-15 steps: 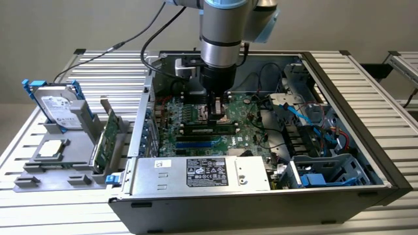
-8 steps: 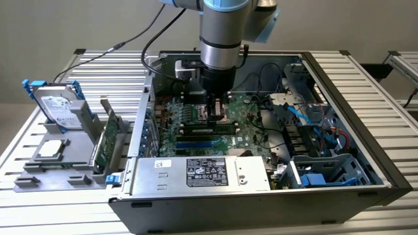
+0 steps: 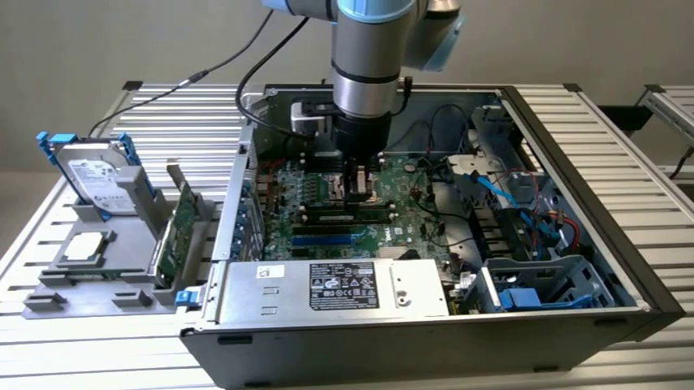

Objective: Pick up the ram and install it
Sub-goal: 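Press down the ram until it locks into place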

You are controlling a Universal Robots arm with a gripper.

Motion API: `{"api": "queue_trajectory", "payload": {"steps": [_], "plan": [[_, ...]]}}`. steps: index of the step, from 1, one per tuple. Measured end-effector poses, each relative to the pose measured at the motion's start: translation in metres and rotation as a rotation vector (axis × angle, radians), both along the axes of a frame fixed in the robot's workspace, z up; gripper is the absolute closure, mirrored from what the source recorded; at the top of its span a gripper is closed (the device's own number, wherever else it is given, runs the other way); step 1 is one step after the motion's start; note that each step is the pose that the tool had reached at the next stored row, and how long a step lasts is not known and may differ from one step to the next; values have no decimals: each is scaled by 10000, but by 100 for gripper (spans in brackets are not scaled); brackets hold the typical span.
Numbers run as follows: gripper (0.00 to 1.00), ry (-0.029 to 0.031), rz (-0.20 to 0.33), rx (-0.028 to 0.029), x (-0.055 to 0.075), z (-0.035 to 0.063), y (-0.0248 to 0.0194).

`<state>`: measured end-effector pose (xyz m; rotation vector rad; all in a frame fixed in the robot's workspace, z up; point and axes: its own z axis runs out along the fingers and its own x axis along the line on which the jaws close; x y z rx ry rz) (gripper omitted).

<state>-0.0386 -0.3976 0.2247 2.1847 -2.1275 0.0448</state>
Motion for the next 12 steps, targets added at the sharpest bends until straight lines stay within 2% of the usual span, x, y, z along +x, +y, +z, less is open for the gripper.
{"api": "queue_trajectory", "payload": {"steps": [2, 7, 12], "plan": [[89, 5, -1, 26, 1, 21, 3], [89, 35, -1, 5, 0, 197, 1], [89, 39, 0, 7, 1, 214, 1]]}}
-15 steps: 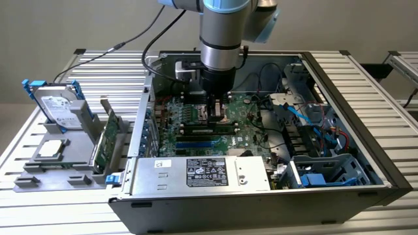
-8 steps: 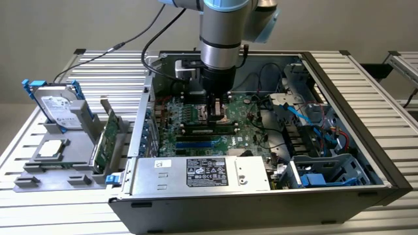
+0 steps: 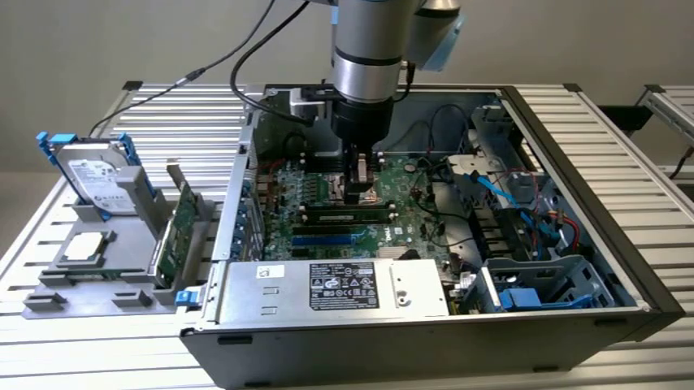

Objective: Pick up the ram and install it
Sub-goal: 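Press down the ram until it locks into place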

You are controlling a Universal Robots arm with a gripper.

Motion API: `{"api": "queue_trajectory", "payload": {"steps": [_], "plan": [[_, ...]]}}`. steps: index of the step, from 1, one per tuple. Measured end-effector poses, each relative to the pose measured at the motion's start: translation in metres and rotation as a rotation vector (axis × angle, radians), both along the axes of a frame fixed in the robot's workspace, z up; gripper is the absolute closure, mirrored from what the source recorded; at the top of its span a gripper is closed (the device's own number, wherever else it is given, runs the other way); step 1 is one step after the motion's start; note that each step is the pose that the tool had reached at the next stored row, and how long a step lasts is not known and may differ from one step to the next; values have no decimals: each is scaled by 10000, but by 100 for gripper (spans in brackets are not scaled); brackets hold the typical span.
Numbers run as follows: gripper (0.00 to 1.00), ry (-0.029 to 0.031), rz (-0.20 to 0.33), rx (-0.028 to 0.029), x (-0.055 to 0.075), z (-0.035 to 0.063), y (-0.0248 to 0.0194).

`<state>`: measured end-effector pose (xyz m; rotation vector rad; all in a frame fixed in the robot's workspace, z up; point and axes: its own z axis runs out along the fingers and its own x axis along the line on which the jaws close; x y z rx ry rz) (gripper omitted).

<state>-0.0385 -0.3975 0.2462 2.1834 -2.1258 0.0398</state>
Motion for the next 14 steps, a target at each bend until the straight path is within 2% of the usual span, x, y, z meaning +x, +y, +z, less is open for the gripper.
{"api": "queue_trajectory", "payload": {"steps": [14], "plan": [[89, 1, 0, -1, 0, 0, 0]]}}
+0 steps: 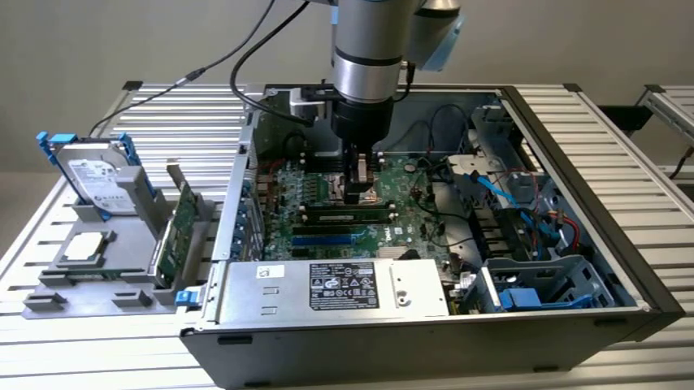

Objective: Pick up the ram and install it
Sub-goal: 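Press down the ram until it locks into place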

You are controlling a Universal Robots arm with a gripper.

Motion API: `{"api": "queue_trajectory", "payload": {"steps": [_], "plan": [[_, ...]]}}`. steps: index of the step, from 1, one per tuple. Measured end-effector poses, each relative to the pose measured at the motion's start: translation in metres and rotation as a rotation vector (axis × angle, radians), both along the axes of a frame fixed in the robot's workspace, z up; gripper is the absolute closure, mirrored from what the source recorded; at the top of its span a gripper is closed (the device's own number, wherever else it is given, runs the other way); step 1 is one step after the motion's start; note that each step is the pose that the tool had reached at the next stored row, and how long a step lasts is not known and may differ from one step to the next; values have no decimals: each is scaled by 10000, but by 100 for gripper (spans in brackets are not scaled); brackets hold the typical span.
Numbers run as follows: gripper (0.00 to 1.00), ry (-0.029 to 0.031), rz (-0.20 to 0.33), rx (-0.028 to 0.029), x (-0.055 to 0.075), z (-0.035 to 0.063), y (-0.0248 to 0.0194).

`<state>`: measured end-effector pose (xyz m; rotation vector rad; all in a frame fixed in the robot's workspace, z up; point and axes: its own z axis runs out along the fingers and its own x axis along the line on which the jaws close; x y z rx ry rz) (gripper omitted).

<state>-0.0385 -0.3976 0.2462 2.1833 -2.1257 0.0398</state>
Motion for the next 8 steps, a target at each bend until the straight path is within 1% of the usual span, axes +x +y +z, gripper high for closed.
{"api": "queue_trajectory", "payload": {"steps": [3, 8], "plan": [[89, 1, -77, -1, 0, 0, -8], [89, 1, -489, -2, 0, 0, -9]]}}
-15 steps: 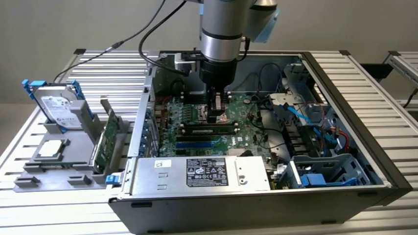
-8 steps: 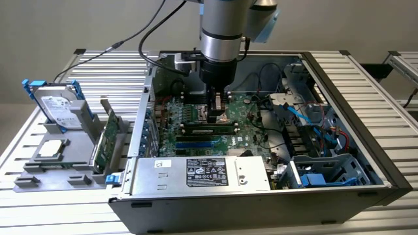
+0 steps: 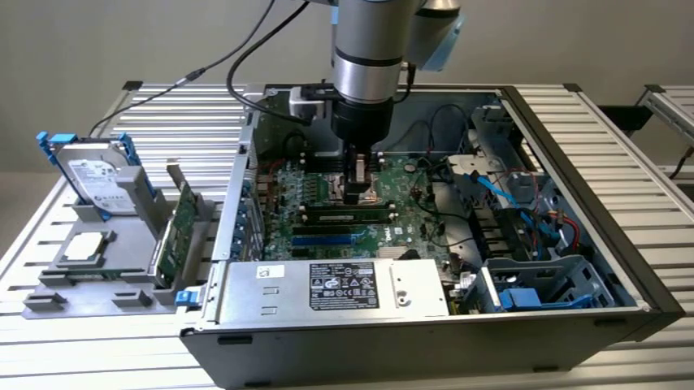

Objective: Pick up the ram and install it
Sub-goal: 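Press down the ram until it locks into place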

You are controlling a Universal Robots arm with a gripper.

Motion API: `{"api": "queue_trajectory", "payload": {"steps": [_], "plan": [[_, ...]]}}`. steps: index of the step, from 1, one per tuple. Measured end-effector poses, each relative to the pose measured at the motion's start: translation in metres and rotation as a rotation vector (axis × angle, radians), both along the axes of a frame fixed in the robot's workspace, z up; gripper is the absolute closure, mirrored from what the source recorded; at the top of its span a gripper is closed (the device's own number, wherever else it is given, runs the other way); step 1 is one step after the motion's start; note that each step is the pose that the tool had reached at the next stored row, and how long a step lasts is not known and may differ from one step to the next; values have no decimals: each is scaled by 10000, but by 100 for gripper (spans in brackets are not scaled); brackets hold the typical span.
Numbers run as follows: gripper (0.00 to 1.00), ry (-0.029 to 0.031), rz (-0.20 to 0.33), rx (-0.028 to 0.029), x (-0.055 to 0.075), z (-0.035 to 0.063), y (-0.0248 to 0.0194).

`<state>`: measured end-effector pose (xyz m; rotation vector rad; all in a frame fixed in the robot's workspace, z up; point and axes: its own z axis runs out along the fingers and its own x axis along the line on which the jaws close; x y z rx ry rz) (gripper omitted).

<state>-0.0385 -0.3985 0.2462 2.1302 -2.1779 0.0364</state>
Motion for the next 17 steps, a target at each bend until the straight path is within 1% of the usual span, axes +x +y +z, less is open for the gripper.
{"api": "queue_trajectory", "payload": {"steps": [3, 5, 11, 17], "plan": [[89, -9, -312, -4, 0, 0, 0], [89, -29, -541, -9, 0, 0, 0], [89, -128, -1155, -31, 0, -1, 0], [89, -223, -1778, -74, 0, 0, -1]]}}
